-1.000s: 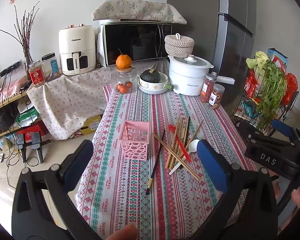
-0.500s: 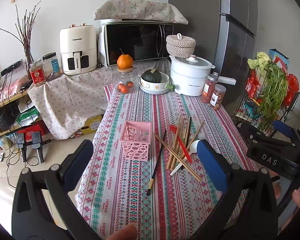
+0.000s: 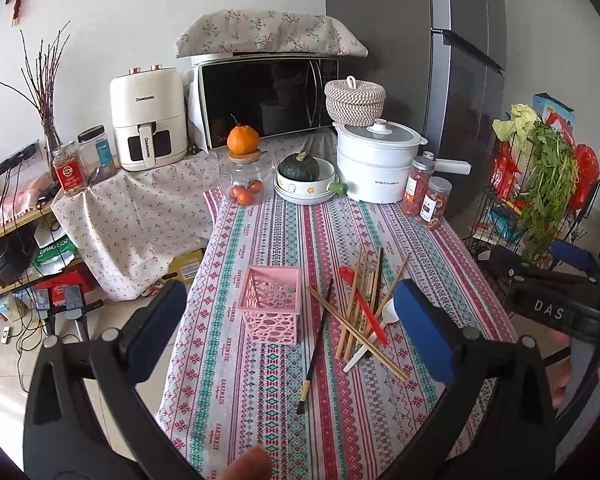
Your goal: Organize utensils
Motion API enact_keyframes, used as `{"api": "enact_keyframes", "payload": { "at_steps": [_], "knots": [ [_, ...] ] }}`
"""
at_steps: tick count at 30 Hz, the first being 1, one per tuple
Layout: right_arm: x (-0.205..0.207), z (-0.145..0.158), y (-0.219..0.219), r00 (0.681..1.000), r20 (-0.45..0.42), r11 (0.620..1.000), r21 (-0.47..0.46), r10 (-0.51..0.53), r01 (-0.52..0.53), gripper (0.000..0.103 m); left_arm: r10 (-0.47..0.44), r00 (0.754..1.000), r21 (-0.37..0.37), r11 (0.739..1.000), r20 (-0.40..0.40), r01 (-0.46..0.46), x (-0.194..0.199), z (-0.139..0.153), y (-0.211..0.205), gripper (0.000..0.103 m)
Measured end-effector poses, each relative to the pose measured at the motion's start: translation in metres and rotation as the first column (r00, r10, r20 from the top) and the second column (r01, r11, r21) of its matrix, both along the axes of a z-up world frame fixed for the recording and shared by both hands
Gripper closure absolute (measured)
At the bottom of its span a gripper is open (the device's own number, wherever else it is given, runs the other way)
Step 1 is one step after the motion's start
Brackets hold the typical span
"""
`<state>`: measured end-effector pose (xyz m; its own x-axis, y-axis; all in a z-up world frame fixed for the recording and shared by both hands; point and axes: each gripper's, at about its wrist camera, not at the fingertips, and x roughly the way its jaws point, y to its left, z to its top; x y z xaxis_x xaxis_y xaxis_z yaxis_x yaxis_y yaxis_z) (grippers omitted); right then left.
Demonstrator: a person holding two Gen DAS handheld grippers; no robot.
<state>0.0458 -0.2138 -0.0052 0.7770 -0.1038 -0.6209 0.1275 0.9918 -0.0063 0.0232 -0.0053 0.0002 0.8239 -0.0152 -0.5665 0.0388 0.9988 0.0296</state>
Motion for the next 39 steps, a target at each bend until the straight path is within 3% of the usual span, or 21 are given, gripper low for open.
{"api": "enact_keyframes", "payload": {
  "at_steps": [3,7,11,18,20,24,28,31,36,39],
  "knots": [
    [0.017,0.004,-0.014,0.999,-0.029,0.999,0.027,-0.022,0.022,0.000,-0.051,0.998,-0.018,0.999,-0.048,0.050,0.019,0.003,-0.003,0.000],
    [0.045,0.008,-0.033,0.996,-0.075,0.997,0.064,-0.043,0.048,0.000,-0.148,0.971,-0.136,0.983,-0.191,0.123,0.058,-0.001,-0.010,0.000],
    [0.076,-0.001,-0.050,0.987,-0.147,0.993,0.093,-0.064,0.078,0.000,-0.179,0.942,-0.129,0.981,-0.283,0.148,0.093,-0.014,-0.028,0.000],
    [0.118,-0.055,-0.071,0.949,-0.312,0.988,0.120,-0.055,0.096,0.000,-0.278,0.833,-0.191,0.959,-0.479,0.210,0.156,-0.063,-0.066,0.004],
    [0.123,-0.064,-0.074,0.941,-0.335,0.987,0.129,-0.049,0.097,0.000,-0.279,0.808,-0.185,0.959,-0.519,0.213,0.175,-0.079,-0.078,0.010],
    [0.144,-0.093,-0.092,0.919,-0.393,0.976,0.192,-0.022,0.105,0.000,-0.277,0.760,-0.179,0.961,-0.589,0.211,0.213,-0.116,-0.095,0.040],
    [0.158,-0.107,-0.098,0.909,-0.417,0.972,0.208,-0.015,0.112,0.000,-0.263,0.737,-0.164,0.965,-0.623,0.206,0.241,-0.147,-0.108,0.057],
    [0.167,-0.116,-0.099,0.902,-0.431,0.970,0.216,-0.004,0.107,0.000,-0.250,0.732,-0.161,0.968,-0.634,0.192,0.255,-0.162,-0.112,0.065],
    [0.175,-0.127,-0.101,0.890,-0.456,0.966,0.233,0.003,0.116,0.000,-0.222,0.724,-0.146,0.975,-0.653,0.168,0.272,-0.183,-0.113,0.068],
    [0.179,-0.132,-0.103,0.885,-0.465,0.963,0.238,-0.003,0.128,0.000,-0.216,0.734,-0.152,0.976,-0.644,0.154,0.278,-0.189,-0.112,0.080]
  ]
}}
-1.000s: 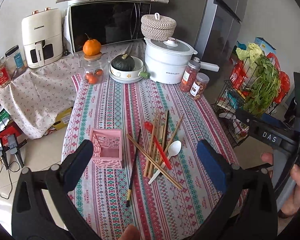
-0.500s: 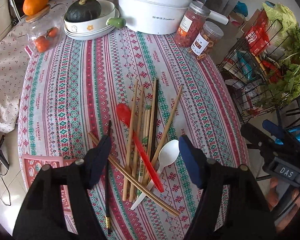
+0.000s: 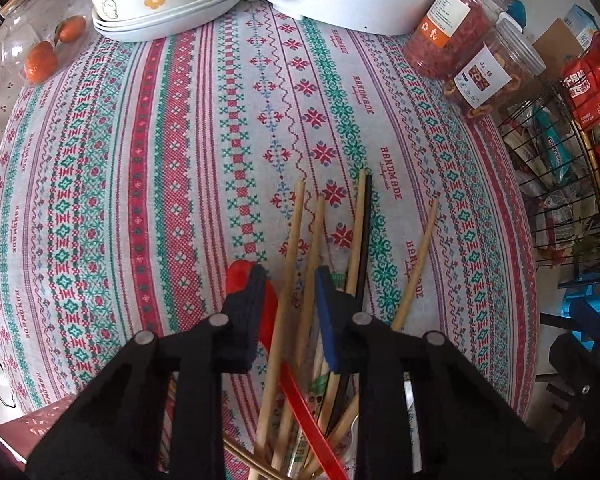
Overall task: Organize utensils
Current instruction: 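Lower the left gripper onto the chopstick pile and grasp several chopsticks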
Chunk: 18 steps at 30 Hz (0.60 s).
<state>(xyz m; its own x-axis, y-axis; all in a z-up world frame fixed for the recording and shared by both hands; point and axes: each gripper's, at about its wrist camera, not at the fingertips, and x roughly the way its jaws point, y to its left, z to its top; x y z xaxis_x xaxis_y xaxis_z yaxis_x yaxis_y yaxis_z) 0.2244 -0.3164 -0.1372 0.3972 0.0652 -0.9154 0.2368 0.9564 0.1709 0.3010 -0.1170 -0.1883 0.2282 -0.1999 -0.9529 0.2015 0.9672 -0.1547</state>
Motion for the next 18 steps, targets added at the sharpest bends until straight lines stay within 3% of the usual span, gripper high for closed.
{"api": "enact_keyframes", "payload": {
  "at_steps": [3,11,18],
  "knots": [
    [0.002,-0.005,-0.001,1.000,-0.011,1.000,0.006,-0.001,0.001,0.000,-0.001,1.000,-0.038,0.999,-0.002,0.001,-0.002,0.004,0.003,0.095],
    [0.014,-0.030,0.003,0.998,-0.054,0.996,0.089,-0.020,0.024,0.001,-0.032,0.995,-0.124,0.991,0.098,0.044,-0.048,0.058,0.030,0.095],
    [0.026,-0.046,0.024,0.997,-0.073,0.992,0.129,0.017,-0.007,0.011,-0.032,0.971,-0.189,0.979,0.237,0.079,-0.090,0.103,0.061,0.095]
  ]
}}
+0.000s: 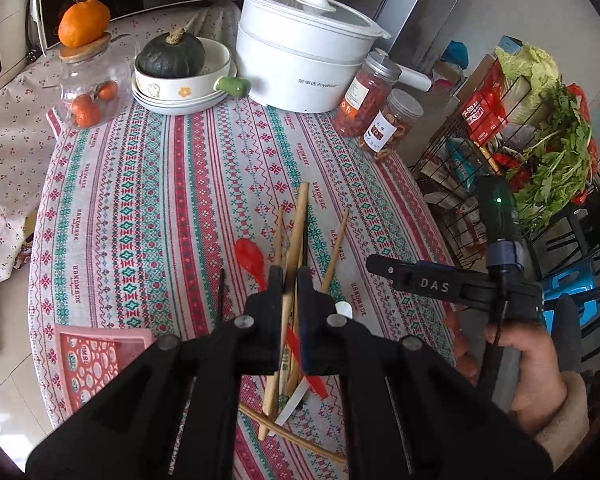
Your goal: Organize utensils
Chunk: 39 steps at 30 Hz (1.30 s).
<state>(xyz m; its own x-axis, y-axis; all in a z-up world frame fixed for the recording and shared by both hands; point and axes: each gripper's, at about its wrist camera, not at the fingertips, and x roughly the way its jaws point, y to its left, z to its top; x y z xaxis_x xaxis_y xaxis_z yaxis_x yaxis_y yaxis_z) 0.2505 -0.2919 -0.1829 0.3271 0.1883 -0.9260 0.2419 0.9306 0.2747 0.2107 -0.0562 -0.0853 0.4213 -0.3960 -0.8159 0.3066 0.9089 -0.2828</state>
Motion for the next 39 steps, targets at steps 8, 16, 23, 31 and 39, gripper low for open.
{"api": "enact_keyframes", "payload": {
  "at_steps": [8,16,23,31,39],
  "knots": [
    [0.030,-0.022,0.028,0.997,0.006,0.996,-0.042,0.074,-0.074,0.035,0.055,0.991,-0.098,0.994,0.118,-0.043,-0.050,0.027,0.040,0.096],
    [0.042,-0.025,0.073,0.991,-0.014,0.950,-0.283,0.131,-0.130,0.082,0.084,0.988,-0.120,0.990,0.132,-0.068,-0.062,0.029,0.056,0.096],
    [0.034,-0.020,0.058,0.993,0.059,0.985,-0.151,0.099,-0.089,0.097,0.099,0.979,-0.128,0.989,0.180,-0.077,-0.073,0.040,0.063,0.096],
    [-0.002,0.041,0.048,0.964,0.251,0.996,-0.034,0.087,-0.081,0.097,0.121,0.955,-0.159,0.984,0.271,-0.079,-0.092,0.065,0.076,0.096],
    [-0.058,0.110,0.059,0.886,0.440,0.989,-0.053,0.147,-0.137,0.097,0.164,0.908,-0.204,0.975,0.385,-0.089,-0.116,0.097,0.091,0.096]
  ]
}}
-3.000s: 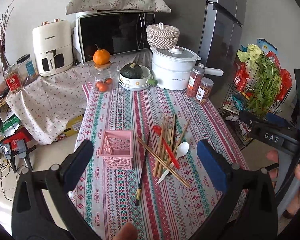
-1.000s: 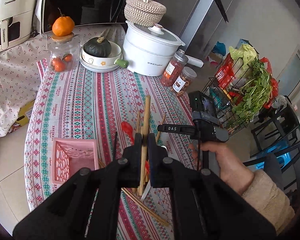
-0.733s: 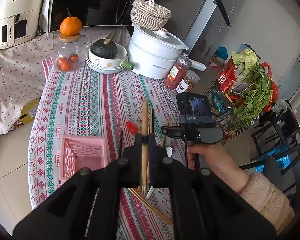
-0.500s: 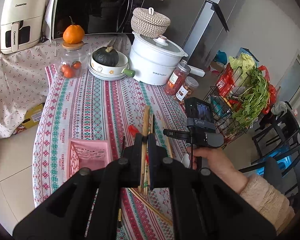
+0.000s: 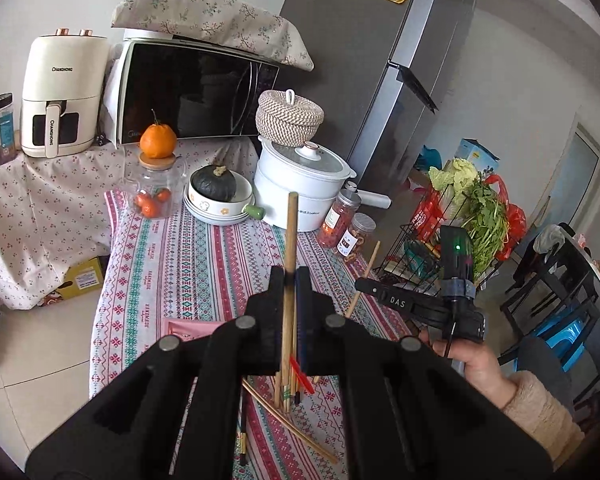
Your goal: Organize utensils
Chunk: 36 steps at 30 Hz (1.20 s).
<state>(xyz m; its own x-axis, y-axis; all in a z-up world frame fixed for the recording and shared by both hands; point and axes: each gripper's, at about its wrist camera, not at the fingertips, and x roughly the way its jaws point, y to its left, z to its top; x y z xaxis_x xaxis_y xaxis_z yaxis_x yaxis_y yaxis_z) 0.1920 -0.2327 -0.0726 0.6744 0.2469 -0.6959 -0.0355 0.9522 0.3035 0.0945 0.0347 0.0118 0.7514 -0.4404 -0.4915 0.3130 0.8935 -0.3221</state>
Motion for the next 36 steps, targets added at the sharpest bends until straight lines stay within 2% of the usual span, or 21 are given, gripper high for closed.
{"api": "enact_keyframes", "payload": {
  "at_steps": [7,13,19,23,26,30,36],
  "knots": [
    [-0.039,0.054,0.023,0.982,0.174,0.997,-0.037,0.076,-0.070,0.097,0.072,0.993,-0.016,0.997,0.096,-0.070,-0.010,0.022,0.021,0.096],
    [-0.054,0.090,0.047,0.954,0.263,0.989,-0.012,0.143,-0.145,0.097,0.125,0.988,-0.021,0.992,0.090,-0.124,-0.001,0.020,0.036,0.096],
    [-0.061,0.108,0.066,0.927,0.319,0.971,0.064,0.200,-0.231,0.097,0.180,0.979,0.035,0.982,0.098,-0.184,0.008,0.015,0.043,0.096],
    [-0.057,0.106,0.083,0.917,0.319,0.953,0.101,0.240,-0.285,0.097,0.199,0.977,0.068,0.977,0.069,-0.204,0.019,0.002,0.045,0.096],
    [-0.050,0.097,0.101,0.914,0.296,0.946,0.082,0.277,-0.313,0.097,0.196,0.980,0.097,0.975,0.037,-0.198,0.028,-0.009,0.044,0.096],
    [-0.036,0.075,0.126,0.921,0.221,0.941,0.038,0.321,-0.338,0.097,0.180,0.983,0.133,0.976,-0.029,-0.175,0.043,-0.025,0.041,0.096],
    [-0.015,0.039,0.150,0.929,0.117,0.936,-0.024,0.352,-0.351,0.097,0.168,0.980,0.144,0.978,-0.110,-0.152,0.059,-0.042,0.043,0.096]
  ]
}}
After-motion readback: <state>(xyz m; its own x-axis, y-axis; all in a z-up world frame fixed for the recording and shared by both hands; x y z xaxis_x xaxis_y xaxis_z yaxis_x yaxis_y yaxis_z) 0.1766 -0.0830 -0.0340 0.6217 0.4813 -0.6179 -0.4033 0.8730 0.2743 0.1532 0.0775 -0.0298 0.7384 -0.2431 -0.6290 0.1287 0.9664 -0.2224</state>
